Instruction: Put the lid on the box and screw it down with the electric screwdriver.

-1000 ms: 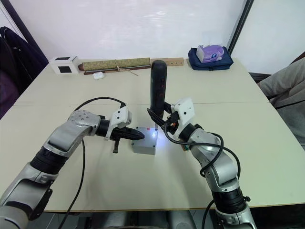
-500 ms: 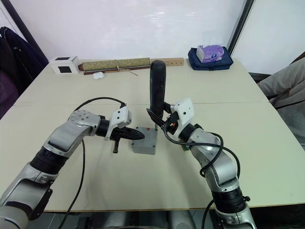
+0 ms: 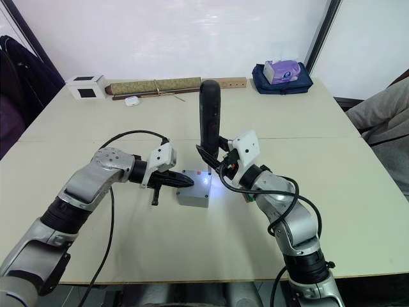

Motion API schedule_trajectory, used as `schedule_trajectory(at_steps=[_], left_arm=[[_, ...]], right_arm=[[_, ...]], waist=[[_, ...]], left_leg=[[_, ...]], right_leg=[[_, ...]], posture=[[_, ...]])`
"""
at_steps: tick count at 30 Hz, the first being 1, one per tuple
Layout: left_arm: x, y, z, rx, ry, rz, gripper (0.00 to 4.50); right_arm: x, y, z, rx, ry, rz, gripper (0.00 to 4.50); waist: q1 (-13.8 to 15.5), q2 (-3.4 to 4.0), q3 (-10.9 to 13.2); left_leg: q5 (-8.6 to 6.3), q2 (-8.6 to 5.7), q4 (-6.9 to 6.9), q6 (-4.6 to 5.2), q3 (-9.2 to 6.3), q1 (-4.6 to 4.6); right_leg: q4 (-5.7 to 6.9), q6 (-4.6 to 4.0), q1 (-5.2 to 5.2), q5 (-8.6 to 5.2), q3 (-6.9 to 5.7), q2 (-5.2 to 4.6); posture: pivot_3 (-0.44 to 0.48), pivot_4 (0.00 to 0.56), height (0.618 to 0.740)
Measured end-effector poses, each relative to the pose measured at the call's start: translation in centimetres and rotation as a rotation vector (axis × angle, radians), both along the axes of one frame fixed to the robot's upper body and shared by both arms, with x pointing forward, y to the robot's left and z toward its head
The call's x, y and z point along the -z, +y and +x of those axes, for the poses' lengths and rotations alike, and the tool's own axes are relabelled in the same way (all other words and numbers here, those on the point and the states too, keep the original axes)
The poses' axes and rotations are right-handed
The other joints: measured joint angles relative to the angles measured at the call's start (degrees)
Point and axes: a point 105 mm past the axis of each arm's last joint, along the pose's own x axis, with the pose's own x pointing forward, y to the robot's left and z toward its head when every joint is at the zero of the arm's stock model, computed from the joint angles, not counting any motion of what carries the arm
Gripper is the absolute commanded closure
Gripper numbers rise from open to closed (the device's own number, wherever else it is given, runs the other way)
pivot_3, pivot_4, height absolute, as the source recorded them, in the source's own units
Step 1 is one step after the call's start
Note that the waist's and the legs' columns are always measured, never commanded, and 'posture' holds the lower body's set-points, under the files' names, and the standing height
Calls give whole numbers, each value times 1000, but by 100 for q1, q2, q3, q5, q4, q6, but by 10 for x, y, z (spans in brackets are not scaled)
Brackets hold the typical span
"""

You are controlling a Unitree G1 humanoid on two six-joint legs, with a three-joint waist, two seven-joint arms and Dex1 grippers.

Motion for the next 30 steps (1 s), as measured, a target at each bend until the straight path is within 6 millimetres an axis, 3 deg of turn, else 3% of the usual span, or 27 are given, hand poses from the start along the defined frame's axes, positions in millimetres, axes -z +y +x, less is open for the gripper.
schedule_trajectory(at_steps=[3, 8, 13, 15, 18, 22, 26, 30], left_arm=[[0, -1, -1, -1, -1, -3, 4500], [-2, -3, -4, 11, -10, -17, 4500], [-3, -4, -5, 9, -11, -46, 4500], [-3, -5, -5, -7, 6, -80, 4500], [-6, -12, 8, -105, 32, -188, 4500], [-25, -18, 20, -176, 90, -322, 4500], [-44, -16, 17, -156, 92, -370, 4500], [-46, -21, -4, -17, 41, -265, 4500]], right_arm=[[-6, 0, 1, -17, -16, -20, 2737], [-33, -4, 13, -50, 110, 89, 2737], [-110, -18, 17, -19, 28, 190, 2737], [-122, -28, 17, 28, 43, 160, 2737], [-108, -41, 20, 36, 193, 142, 2737], [-108, -62, 24, 45, 326, 173, 2737], [-102, -112, 32, 212, 489, 136, 2737], [-60, -165, 23, 370, 722, -12, 2737]], waist=[[4, 1, 1], [14, 27, 45], [47, 54, 87], [77, 54, 87], [145, 54, 108], [133, 58, 134], [139, 59, 133], [177, 59, 134]], left_leg=[[0, 0, -1, 0, 0, -2], [0, 1, -1, 0, 0, -32], [0, -2, -11, 0, -3, -47], [0, -2, -18, 0, -1, -46], [0, -7, -16, 0, -1, -52], [1, -11, 19, 0, 2, -160], [2, -11, 19, -1, 5, -206], [1, -21, 14, 0, 7, -225]], right_leg=[[-6, 0, 0, 0, 0, -2], [-4, 13, -30, 9, 0, -8], [-7, 13, -45, 10, -4, -14], [-11, 13, -45, 10, -4, -18], [-11, 12, -47, 10, -5, -27], [7, 28, -149, 26, -4, -23], [0, 28, -191, 26, -3, -23], [-19, 28, -200, 25, -8, -24]], posture=[[0, 150, 740], [0, 150, 740], [0, 150, 740], [0, 150, 740], [0, 150, 740], [0, 150, 740], [0, 150, 740], [0, 150, 740]])
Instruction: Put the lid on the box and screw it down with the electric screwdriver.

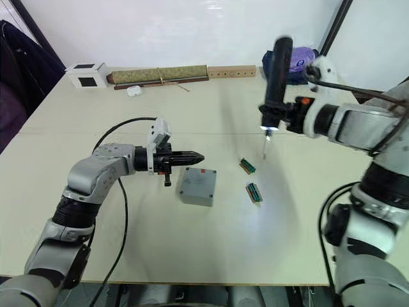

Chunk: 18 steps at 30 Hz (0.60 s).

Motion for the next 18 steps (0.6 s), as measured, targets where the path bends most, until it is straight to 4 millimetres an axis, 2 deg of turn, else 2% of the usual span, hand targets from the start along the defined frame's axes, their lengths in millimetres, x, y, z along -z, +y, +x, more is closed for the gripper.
schedule_trajectory(at_steps=[1, 3, 4, 6, 8, 12, 16, 17, 18], left_arm=[[0, -2, -6, 42, -33, 42, 4500], [3, -6, -29, 175, -88, 130, 4500], [5, -6, -34, 202, -87, 146, 4500], [9, -10, -40, 244, -84, 159, 4500], [9, -12, -41, 250, -102, 163, 4500], [10, -10, -38, 234, -112, 175, 4500], [10, -9, -37, 220, -114, 177, 4500], [10, -9, -36, 215, -115, 178, 4500], [9, -7, -35, 210, -115, 181, 4500]], right_arm=[[16, -17, -6, 42, 76, -49, 2737], [60, -55, -27, 141, 305, -164, 2737], [75, -62, -33, 156, 376, -180, 2737], [92, -61, -39, 132, 450, -185, 2737], [96, -58, -42, 95, 477, -180, 2737], [91, -57, -41, 77, 466, -172, 2737], [100, -55, -41, 68, 495, -169, 2737], [102, -56, -42, 68, 503, -171, 1735], [101, -57, -42, 70, 497, -173, 1449]], waist=[[12, 0, 0], [27, 0, 0], [-9, 12, 5], [-109, 39, 22], [-197, 50, 31], [-211, 50, 31], [-180, 49, 31], [-172, 49, 31], [-161, 48, 31]], left_leg=[[0, 1, 3, 1, 1, -4], [-5, -4, 2, 8, 8, -2], [-4, -5, 6, 8, 17, 0], [-4, -5, 11, 9, 40, 13], [-4, -1, 12, 9, 35, 20], [-4, 14, 12, 9, 24, 26], [-4, 6, 12, 9, 25, 20], [-4, 4, 14, 9, 26, 17], [-4, 2, 17, 9, 26, 16]], right_leg=[[-3, 0, 0, 0, 1, -1], [-10, 1, 1, 0, 8, -4], [-6, 5, 0, 2, 15, -7], [-2, 19, -2, 10, 37, 3], [9, 19, -2, 10, 39, 21], [17, 17, -1, 9, 37, 46], [15, 17, -1, 9, 37, 32], [13, 17, -2, 10, 37, 27], [13, 18, -1, 10, 36, 22]], posture=[[0, 150, 740], [0, 150, 740], [0, 150, 740], [0, 150, 740], [0, 150, 740], [0, 150, 740], [0, 150, 740], [0, 150, 740], [0, 150, 740]])
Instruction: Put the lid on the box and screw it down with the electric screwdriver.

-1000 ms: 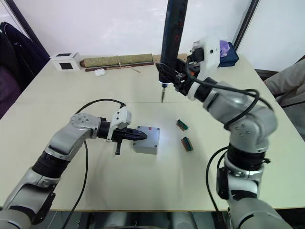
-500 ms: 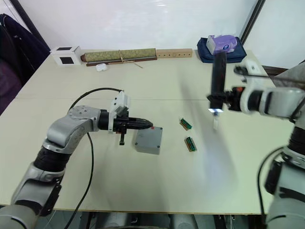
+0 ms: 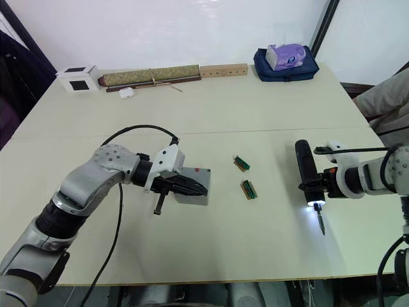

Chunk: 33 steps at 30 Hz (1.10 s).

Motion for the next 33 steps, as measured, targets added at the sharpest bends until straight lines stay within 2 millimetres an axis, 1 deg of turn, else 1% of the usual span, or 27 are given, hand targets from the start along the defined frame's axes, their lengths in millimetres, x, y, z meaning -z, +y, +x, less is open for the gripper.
schedule_trajectory(at_steps=[2, 4, 9, 13, 14, 16, 19, 20, 21, 22, 23, 24, 25, 26, 27, 29, 31, 33], left_arm=[[0, 0, 1, -6, -2, -1, 4500], [-1, 1, 2, -17, -6, -3, 4500], [-1, 7, 9, -59, 1, -6, 4500], [0, 19, 20, -115, 17, -3, 4500], [-1, 21, 23, -129, 20, -5, 4500], [-1, 25, 28, -148, 22, -10, 4500], [-5, 35, 39, -192, 16, -16, 4500], [-7, 40, 44, -214, 12, -19, 4500], [-11, 45, 52, -250, 6, -27, 4500], [-15, 48, 57, -269, -4, -32, 4500], [-18, 50, 61, -280, -20, -33, 4500], [-19, 52, 64, -289, -31, -29, 4500], [-15, 56, 67, -303, -39, -16, 4500], [-9, 61, 69, -324, -33, -1, 4500], [-3, 67, 71, -348, -22, 20, 4500], [8, 75, 71, -375, -1, 48, 4500], [20, 74, 64, -364, 19, 73, 4500], [32, 67, 56, -333, 38, 96, 4500]], right_arm=[[-1, -2, 2, -2, -20, -9, 884], [0, -4, 2, -13, -34, -23, 60], [2, -6, 2, -49, -62, -79, 60], [-4, -2, 8, -90, -116, -125, 60], [-10, 1, 12, -95, -143, -110, 60], [-31, 7, 22, -131, -236, -127, 60], [-69, 4, 32, -199, -394, -282, 60], [-79, 9, 35, -222, -444, -287, 60], [-92, 25, 38, -285, -521, -262, 60], [-100, 40, 38, -341, -576, -226, 60], [-105, 57, 36, -404, -621, -182, 60], [-105, 72, 33, -462, -644, -134, 60], [-97, 89, 24, -543, -651, -93, 60], [-87, 101, 15, -604, -631, -62, 60], [-72, 114, 3, -676, -599, -34, 60], [-49, 132, -15, -776, -539, -3, 60], [-23, 151, -32, -868, -491, 0, 60], [-3, 163, -40, -919, -455, -1, 60]], waist=[[23, -4, 0], [71, -11, -3], [115, -25, -7], [112, -23, -6], [100, -23, -5], [102, -18, -3], [125, -17, -2], [123, -19, -2], [123, -20, -1], [112, -21, -2], [109, -24, -3], [112, -23, -4], [123, -24, -5], [130, -24, -5], [144, -24, -4], [145, -24, -4], [137, -28, -5], [136, -28, -5]], left_leg=[[0, -2, 7, 0, 0, -1], [0, -4, 9, 0, -1, 0], [0, -4, 16, 0, -1, 3], [0, -3, 15, 0, -1, 2], [0, -3, 15, 0, -1, 3], [0, -3, 15, -1, -1, 3], [1, -2, 14, -1, -3, 1], [1, -1, 14, -1, -4, 1], [1, -2, 15, -1, -4, 1], [1, -1, 15, -1, -5, 1], [1, -1, 15, -1, -8, 1], [1, 0, 14, -1, -9, 1], [1, 0, 10, -1, -12, 0], [1, 1, 10, -1, -16, -4], [1, 1, 12, -2, -20, -10], [1, 1, 18, -2, -20, -15], [1, -1, 27, -2, -18, -13], [1, -1, 45, -1, -19, -11]], right_leg=[[0, 3, 2, 2, 0, -5], [0, 4, 6, 2, -1, -4], [0, 8, 12, 4, -3, -4], [2, 8, 8, 5, -3, -2], [3, 8, 7, 5, -3, -1], [7, 8, 5, 5, -3, -1], [5, 7, 3, 4, -8, -2], [4, 7, 3, 4, -9, -1], [6, 7, 4, 4, -9, -1], [6, 8, 4, 5, -9, 2], [7, 8, 4, 4, -10, 3], [7, 7, 5, 4, -11, 2], [6, 7, 6, 4, -13, 2], [4, 6, 5, 4, -16, 2], [2, 6, 2, 4, -20, -1], [4, 7, 0, 4, -20, -12], [6, 8, 6, 5, -19, -18], [16, 8, 12, 5, -19, -16]], posture=[[0, 150, 740], [0, 150, 740], [0, 150, 740], [0, 150, 740], [0, 150, 740], [0, 150, 740], [0, 150, 740], [0, 150, 740], [0, 150, 740], [0, 150, 740], [0, 150, 740], [0, 150, 740], [0, 150, 740], [0, 150, 740], [0, 150, 740], [0, 150, 740], [0, 150, 740], [0, 150, 740]])
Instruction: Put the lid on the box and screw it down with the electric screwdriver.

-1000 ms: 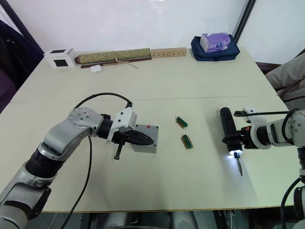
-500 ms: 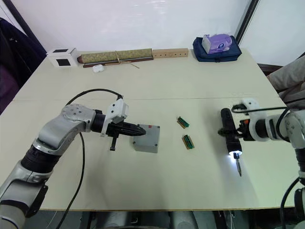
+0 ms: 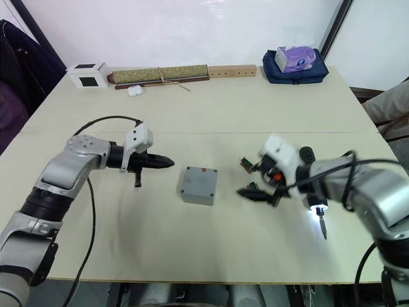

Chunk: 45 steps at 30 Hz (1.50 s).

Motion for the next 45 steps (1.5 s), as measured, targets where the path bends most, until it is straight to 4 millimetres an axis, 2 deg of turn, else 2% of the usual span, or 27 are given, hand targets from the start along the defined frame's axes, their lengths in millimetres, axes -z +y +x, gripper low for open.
schedule_trajectory(at_steps=[3, 10, 19, 21, 27, 30, 32, 34, 37, 41, 45], left_arm=[[16, -15, -11, 46, 47, -8, 4500], [16, -23, -8, 50, 17, 13, 4500], [6, -40, 19, 57, -77, 15, 4500], [6, -35, 21, 59, -84, 32, 4500], [15, 3, 21, 16, -47, 129, 4500], [23, 9, 9, 33, -8, 144, 4500], [26, 6, 2, 47, 11, 135, 4500], [29, -5, -8, 75, 24, 116, 4500], [35, -19, -20, 101, 42, 95, 4500], [32, -30, -21, 105, 28, 69, 4500], [30, -26, -18, 83, 20, 72, 4500]], right_arm=[[17, 15, -3, -27, 14, -1, 60], [25, 34, -2, -44, 0, 29, 60], [22, 57, -14, -66, 70, 131, 60], [20, 55, -14, -64, 59, 124, 60], [13, 20, -6, -3, 17, 39, 60], [7, 1, 12, 51, -43, -13, 60], [3, -3, 24, 70, -80, -23, 60], [3, -4, 37, 69, -126, -51, 60], [12, 0, 42, 36, -138, -72, 60], [14, 27, 25, -78, -85, 11, 60], [18, 36, 6, -125, -37, 32, 60]], waist=[[-5, -1, 1], [0, -3, 1], [-5, -5, 0], [-25, -5, 0], [-27, -5, 0], [-19, -5, 0], [-12, -5, 0], [-13, -5, 0], [-5, -6, 0], [-16, -6, 0], [-12, -6, 0]], left_leg=[[-1, 0, 28, 1, -3, -3], [-1, -4, 45, 1, -8, 1], [-1, -8, 50, 1, -10, 0], [-1, -7, 49, 1, -9, 1], [-1, -6, 49, 1, -9, 2], [-1, -5, 50, 1, -7, 2], [-1, -5, 50, 1, -7, 2], [-1, -5, 50, 1, -7, 1], [-1, -5, 51, 1, -8, 1], [-1, -3, 51, 1, -10, 2], [-1, -3, 53, 1, -11, 2]], right_leg=[[19, 0, 1, 0, -1, 8], [46, -1, 1, -1, -3, 13], [52, -1, 1, -1, -4, 12], [52, -1, 0, -1, -3, 12], [53, -2, -1, -1, -4, 13], [54, -2, -1, -1, -3, 12], [54, -1, -1, -1, -3, 12], [55, -1, -1, -1, -2, 11], [56, -2, -1, -1, -3, 12], [60, -2, -2, -1, -2, 14], [60, -1, -1, -1, -3, 14]], posture=[[0, 150, 740], [0, 150, 740], [0, 150, 740], [0, 150, 740], [0, 150, 740], [0, 150, 740], [0, 150, 740], [0, 150, 740], [0, 150, 740], [0, 150, 740], [0, 150, 740]])
